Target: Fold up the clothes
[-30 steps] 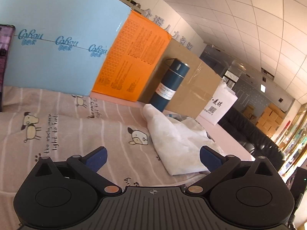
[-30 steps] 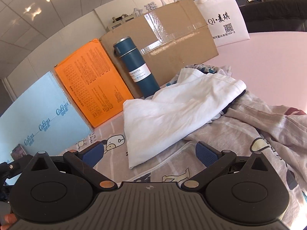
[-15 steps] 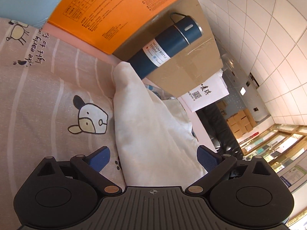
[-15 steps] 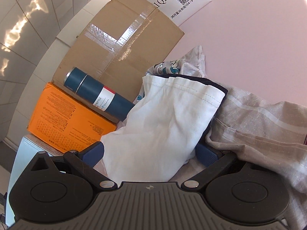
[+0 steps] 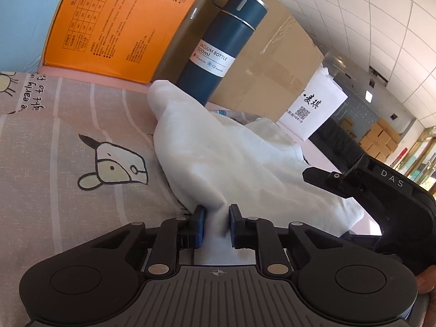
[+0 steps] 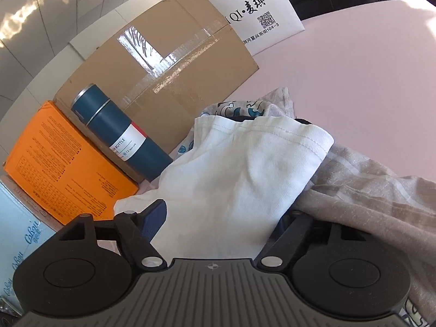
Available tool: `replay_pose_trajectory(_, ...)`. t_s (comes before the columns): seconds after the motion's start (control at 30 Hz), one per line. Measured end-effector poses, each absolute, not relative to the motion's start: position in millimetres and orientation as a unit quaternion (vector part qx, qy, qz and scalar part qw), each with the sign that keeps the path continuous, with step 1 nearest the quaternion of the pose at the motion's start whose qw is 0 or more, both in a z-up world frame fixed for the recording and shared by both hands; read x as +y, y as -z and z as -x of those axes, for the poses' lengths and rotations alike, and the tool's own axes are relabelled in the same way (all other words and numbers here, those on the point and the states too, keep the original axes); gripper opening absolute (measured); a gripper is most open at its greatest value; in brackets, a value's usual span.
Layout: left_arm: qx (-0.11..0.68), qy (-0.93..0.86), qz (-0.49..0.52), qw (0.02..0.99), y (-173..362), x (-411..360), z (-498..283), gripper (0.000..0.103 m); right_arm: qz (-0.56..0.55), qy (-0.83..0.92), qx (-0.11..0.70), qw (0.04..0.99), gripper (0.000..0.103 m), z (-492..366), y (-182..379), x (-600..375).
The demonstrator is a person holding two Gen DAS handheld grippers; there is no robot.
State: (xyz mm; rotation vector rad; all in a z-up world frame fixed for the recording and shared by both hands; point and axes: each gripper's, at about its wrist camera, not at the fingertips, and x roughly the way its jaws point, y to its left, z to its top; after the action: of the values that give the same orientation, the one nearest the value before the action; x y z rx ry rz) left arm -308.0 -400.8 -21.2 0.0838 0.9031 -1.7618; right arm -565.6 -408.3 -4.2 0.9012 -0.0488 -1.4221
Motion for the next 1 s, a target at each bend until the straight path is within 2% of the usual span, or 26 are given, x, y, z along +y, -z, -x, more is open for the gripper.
replay_pose_trajectory(0.03,0.379,0.746,-0.030,0.547,19.5,-400.3,306.9,0.010,-0.386,0.641,-0.010,0.664,0.052,560.2,1.5,-406.8)
replay_pose_trajectory(0.07,0.373,0.752,-0.022,0.543,15.9,-398.1,305.1,0.009,-0.373,0.650,-0.002,0.663,0.036,555.4,-1.8,-405.1)
replay_pose_trajectory(0.1,0.369,0.757,-0.015,0.539,11.7,-395.7,302.6,0.009,-0.360,0.657,0.001,0.663,0.027,551.1,-5.6,-403.2)
replay_pose_trajectory(0.17,0.358,0.761,0.002,0.540,-0.9,-385.8,292.8,0.008,-0.346,0.657,-0.008,0.670,0.023,546.5,-14.4,-398.3)
replay_pose_trajectory(0.6,0.276,0.772,0.104,0.564,-80.2,-312.4,219.7,0.007,-0.301,0.505,-0.106,0.802,0.019,490.8,-96.1,-360.1)
replay_pose_trajectory(1.0,0.190,0.702,0.110,0.677,-111.0,-205.5,133.4,0.007,-0.344,0.317,-0.086,0.880,0.019,397.9,-121.1,-349.0)
